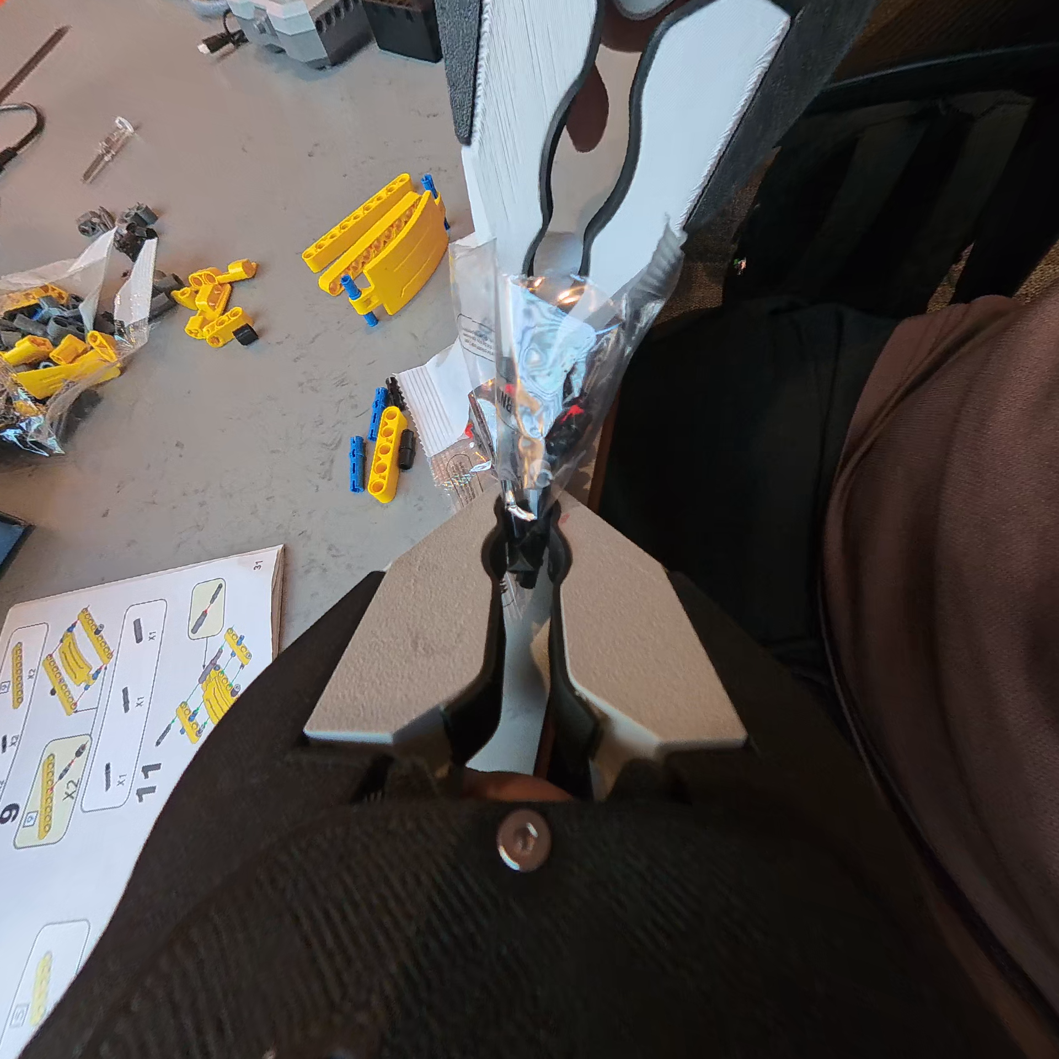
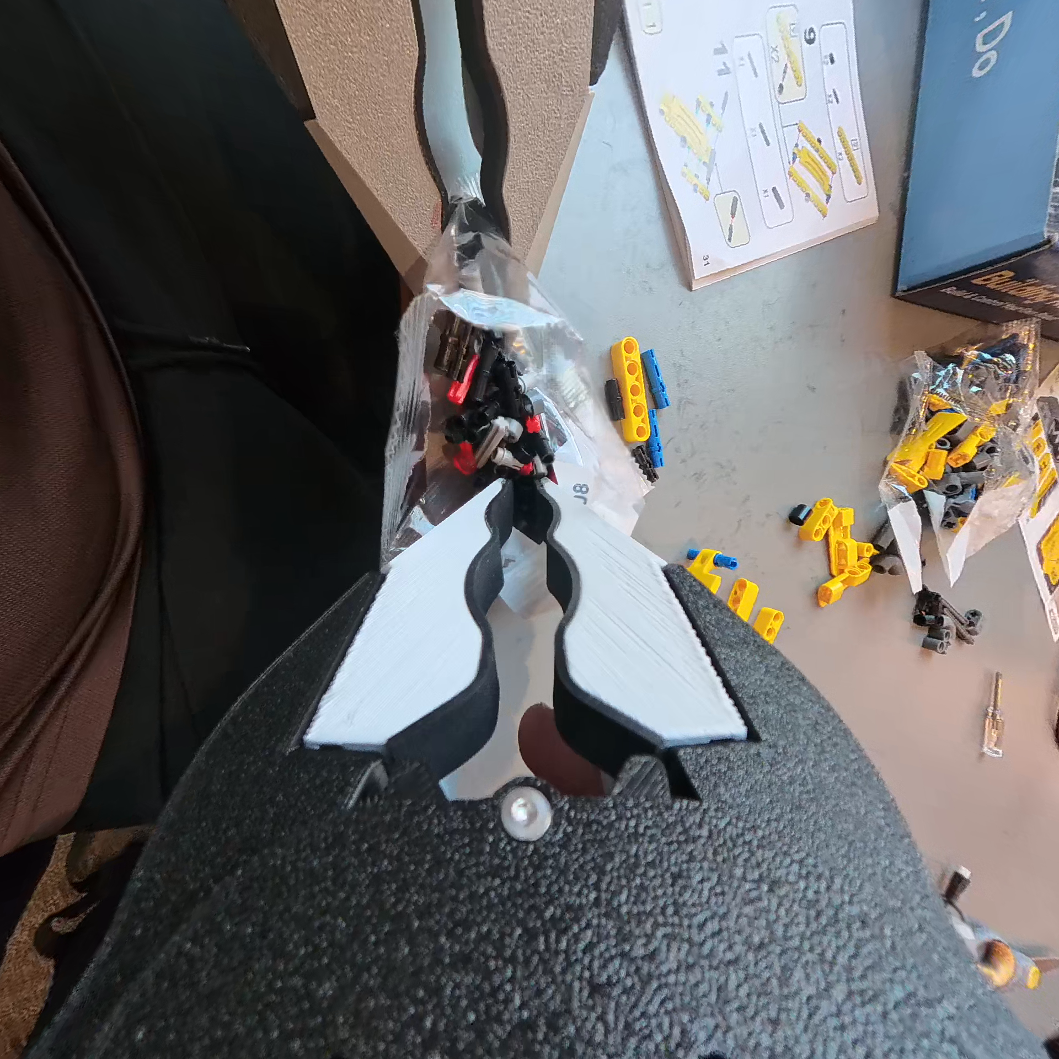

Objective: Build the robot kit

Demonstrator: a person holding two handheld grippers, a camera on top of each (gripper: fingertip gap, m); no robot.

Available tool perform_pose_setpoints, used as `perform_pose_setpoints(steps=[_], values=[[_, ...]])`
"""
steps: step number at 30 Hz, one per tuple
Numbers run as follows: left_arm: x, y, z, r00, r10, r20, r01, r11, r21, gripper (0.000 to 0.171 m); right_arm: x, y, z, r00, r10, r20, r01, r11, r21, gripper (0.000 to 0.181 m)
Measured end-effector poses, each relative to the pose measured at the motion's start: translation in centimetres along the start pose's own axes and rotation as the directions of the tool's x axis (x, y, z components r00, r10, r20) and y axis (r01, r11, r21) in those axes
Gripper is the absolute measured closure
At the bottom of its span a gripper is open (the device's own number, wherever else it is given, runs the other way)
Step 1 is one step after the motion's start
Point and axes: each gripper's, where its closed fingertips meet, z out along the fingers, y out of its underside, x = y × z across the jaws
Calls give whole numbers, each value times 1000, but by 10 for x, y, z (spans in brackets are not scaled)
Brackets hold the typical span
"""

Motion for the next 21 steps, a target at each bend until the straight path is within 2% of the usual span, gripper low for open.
perform_pose_setpoints(steps=[11, 21], values=[[-2, -1, 0, 1000, -15, 2, 15, 1000, 7, 166, 4, -15, -22, 999, 53, 3, -53, 994, 98, 175], [-5, -1, -1, 999, -46, 6, 46, 999, 13, 167, 8, -35, -49, 993, 114, 24, -116, 965, 236, 175]])
